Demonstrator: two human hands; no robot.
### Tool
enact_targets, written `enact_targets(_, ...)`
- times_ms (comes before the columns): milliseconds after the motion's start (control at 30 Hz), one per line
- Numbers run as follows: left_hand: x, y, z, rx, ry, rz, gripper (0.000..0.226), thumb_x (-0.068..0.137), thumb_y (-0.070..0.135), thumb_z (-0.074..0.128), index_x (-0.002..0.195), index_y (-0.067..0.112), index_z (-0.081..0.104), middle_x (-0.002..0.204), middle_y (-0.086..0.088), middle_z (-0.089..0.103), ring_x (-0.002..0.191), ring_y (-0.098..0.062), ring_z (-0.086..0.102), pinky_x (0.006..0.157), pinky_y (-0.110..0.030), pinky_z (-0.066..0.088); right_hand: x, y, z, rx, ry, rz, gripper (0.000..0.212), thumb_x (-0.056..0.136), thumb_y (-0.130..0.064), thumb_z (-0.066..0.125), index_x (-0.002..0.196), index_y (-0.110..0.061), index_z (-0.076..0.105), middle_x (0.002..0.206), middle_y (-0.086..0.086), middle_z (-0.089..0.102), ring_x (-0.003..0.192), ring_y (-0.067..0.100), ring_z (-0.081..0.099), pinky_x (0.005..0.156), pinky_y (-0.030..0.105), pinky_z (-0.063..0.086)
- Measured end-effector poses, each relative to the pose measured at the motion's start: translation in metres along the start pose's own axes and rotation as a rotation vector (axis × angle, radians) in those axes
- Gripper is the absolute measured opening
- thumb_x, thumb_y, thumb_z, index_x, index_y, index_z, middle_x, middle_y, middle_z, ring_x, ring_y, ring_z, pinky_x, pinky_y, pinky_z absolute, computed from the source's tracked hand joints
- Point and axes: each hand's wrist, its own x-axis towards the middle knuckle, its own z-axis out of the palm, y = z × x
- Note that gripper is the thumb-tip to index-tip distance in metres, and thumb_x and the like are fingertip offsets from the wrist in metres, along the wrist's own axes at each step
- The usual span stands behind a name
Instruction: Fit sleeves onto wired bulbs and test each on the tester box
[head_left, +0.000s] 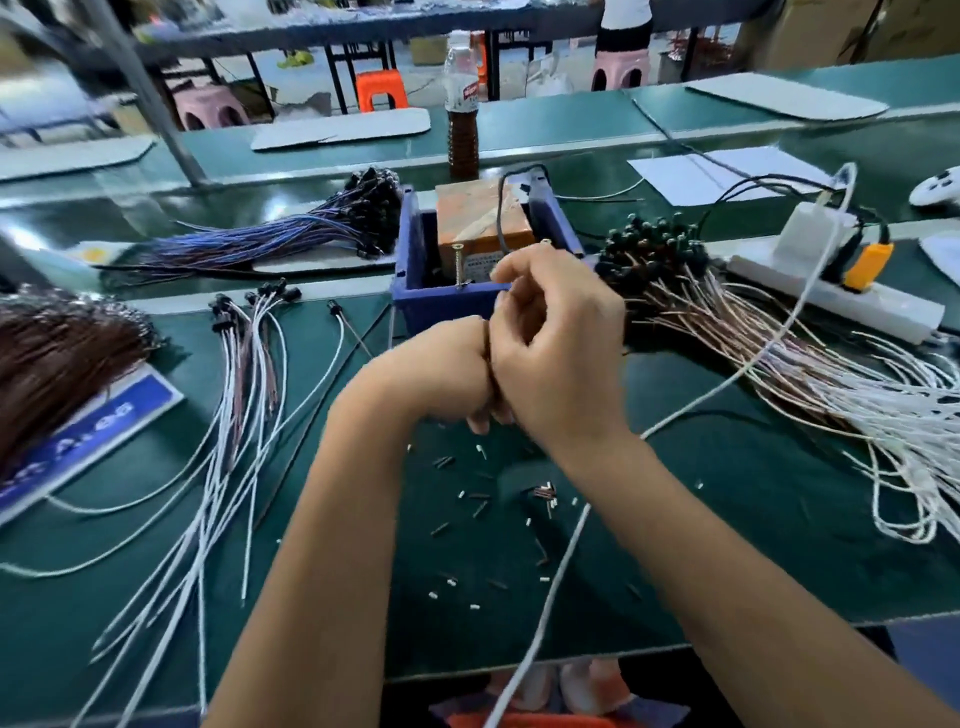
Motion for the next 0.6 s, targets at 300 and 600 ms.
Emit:
enact_targets(300, -0.001, -0.123, -0.022, 0.136, 0.76, -0.592, 0.036, 0.096, 0.042, 0.062, 0.114, 0.012, 0.07, 0.118, -0.018, 0.07, 0.114, -0.039, 0.064, 0.092, -0.04, 0.05, -0.017, -0.044, 0.089, -0.065, -0.739, 0.134, 0.008, 0.085, -0.011, 0.061, 0.092, -0.014, 0.059, 0.083, 0.008, 0.065, 0.08, 0.039, 0.062, 0.071, 0.038, 0.053)
enact_targets(600, 0.047, -0.136, -0.035, 0.082, 0.646, -0.599, 0.046, 0.088, 0.044, 0.073, 0.116, 0.007, 0.068, 0.12, -0.017, 0.07, 0.114, -0.038, 0.066, 0.09, -0.041, 0.053, -0.017, -0.039, 0.103, 0.018, -0.827, 0.348, 0.044, 0.088, -0.015, 0.061, 0.132, -0.016, 0.059, 0.112, 0.011, 0.07, 0.103, 0.033, 0.065, 0.087, 0.039, 0.055)
